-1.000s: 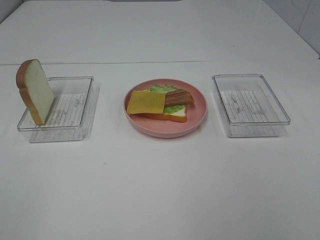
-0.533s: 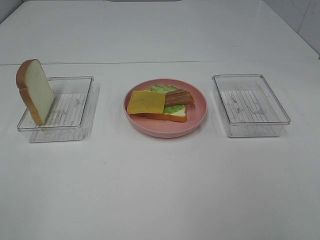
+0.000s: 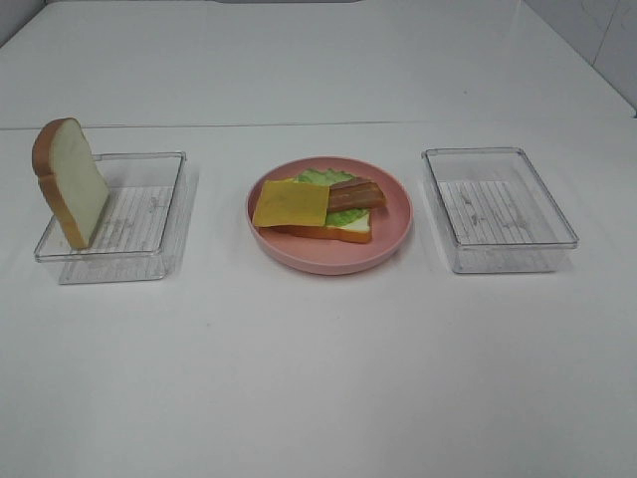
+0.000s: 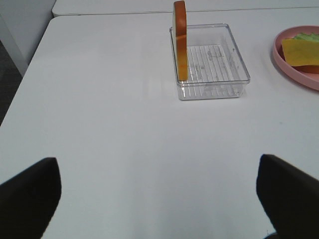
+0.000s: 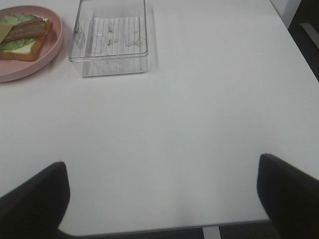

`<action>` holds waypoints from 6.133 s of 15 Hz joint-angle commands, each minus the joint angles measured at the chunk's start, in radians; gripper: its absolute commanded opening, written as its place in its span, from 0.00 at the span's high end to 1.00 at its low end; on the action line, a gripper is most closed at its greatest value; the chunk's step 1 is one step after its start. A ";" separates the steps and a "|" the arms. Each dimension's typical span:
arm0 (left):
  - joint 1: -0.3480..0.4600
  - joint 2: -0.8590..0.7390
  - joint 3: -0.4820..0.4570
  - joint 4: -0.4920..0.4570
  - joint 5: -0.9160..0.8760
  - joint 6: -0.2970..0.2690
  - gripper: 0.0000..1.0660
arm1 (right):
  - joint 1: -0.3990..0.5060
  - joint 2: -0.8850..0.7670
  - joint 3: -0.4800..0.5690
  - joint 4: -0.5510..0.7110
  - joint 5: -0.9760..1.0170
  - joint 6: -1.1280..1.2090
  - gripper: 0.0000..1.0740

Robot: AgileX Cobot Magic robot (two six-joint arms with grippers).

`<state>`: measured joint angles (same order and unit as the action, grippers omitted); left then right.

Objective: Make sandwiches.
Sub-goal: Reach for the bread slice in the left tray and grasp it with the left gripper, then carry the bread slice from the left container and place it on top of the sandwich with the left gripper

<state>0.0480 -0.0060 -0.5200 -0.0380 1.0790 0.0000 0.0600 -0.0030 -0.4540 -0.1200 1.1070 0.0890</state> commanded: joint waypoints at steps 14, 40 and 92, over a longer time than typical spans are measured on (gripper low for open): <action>0.000 -0.002 0.002 -0.003 -0.004 0.000 0.05 | -0.005 -0.033 0.005 0.004 -0.010 -0.007 0.08; 0.000 0.935 -0.341 -0.006 -0.211 -0.015 0.05 | -0.005 -0.033 0.005 0.004 -0.010 -0.007 0.08; -0.002 1.897 -1.002 -0.457 -0.401 0.085 1.00 | -0.005 -0.033 0.005 0.004 -0.010 -0.007 0.08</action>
<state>0.0480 1.9150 -1.5140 -0.4620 0.6700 0.0800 0.0600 -0.0030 -0.4540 -0.1200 1.1070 0.0880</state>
